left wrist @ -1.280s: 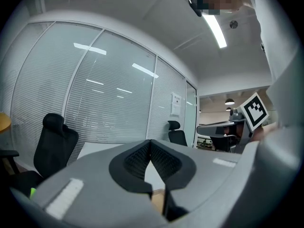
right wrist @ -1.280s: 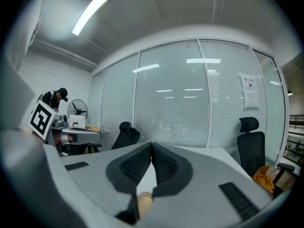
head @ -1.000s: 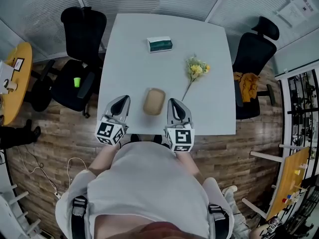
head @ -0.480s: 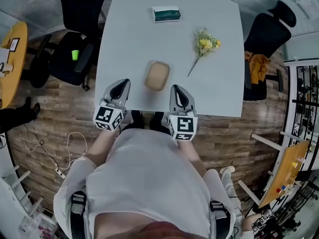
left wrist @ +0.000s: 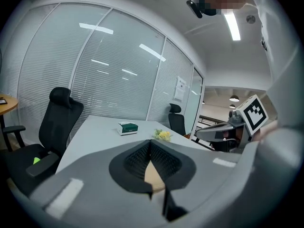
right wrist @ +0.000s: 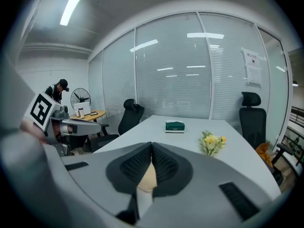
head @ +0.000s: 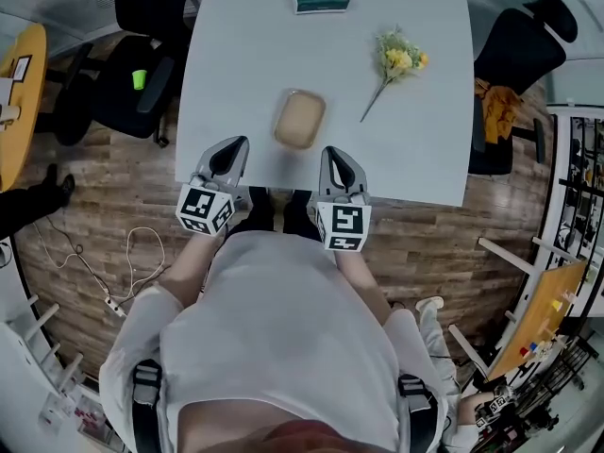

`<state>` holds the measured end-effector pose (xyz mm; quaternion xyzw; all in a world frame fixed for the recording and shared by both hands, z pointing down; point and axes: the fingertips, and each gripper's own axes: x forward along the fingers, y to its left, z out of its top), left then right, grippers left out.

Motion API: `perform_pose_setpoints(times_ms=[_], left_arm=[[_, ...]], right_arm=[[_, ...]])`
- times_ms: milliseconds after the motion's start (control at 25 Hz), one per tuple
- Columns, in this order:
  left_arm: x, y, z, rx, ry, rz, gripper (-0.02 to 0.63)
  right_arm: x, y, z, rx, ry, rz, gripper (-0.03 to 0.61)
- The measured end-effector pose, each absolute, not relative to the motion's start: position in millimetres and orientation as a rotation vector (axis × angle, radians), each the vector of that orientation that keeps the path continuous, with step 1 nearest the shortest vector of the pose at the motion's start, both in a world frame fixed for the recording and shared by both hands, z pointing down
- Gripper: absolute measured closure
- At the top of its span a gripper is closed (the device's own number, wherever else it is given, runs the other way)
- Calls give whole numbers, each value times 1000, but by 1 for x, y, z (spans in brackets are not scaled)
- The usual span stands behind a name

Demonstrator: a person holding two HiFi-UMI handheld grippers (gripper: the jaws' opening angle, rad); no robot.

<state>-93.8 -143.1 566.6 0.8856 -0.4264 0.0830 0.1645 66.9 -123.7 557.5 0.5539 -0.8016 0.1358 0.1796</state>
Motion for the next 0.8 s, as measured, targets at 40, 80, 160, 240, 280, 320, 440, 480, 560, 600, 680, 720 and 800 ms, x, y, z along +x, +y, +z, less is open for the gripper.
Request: perform_pose_setpoints(times_ms=[40,80,160,240,280,320,440,480,560,600,680,720,800], left_arm=[[-93,-142,569,2517,-1215,239,603],[-92,-141,570,2512,-1215,240,603],[-92,-140,573,2504,-1214,243,603],[-92,-139,574,2500,-1211,248,603],[-93,-139,575,2499,-1209,251,603],[-93,-139,575,2497,-1209,254,603],[-95,-142,577,2490,-1211,263,603],[-96,-143,577,2488,-1213,262,603],[-96,-146,576,2491,-1213,260,603],[-96,-147,575,2494,-1212,261,603],[-96,-149,575,2497,-1209,265,603],[-96,-149,576,2496,-1208,268,603],[-95,-149,578,2491,-1206,275,603]], right_arm=[[68,-124,560,1562,-2263,390,569],[69,-124,562,1559,-2261,398,569],[71,-124,567,1555,-2251,415,569],[71,-124,571,1558,-2234,432,568],[72,-125,573,1560,-2226,445,565],[72,-126,576,1559,-2220,464,544],[72,-126,586,1550,-2209,548,401],[72,-126,589,1547,-2205,568,396],[72,-127,595,1543,-2196,594,396],[72,-128,597,1541,-2190,608,396],[73,-129,604,1540,-2179,646,394],[74,-130,609,1541,-2173,669,394],[76,-131,618,1539,-2159,709,395]])
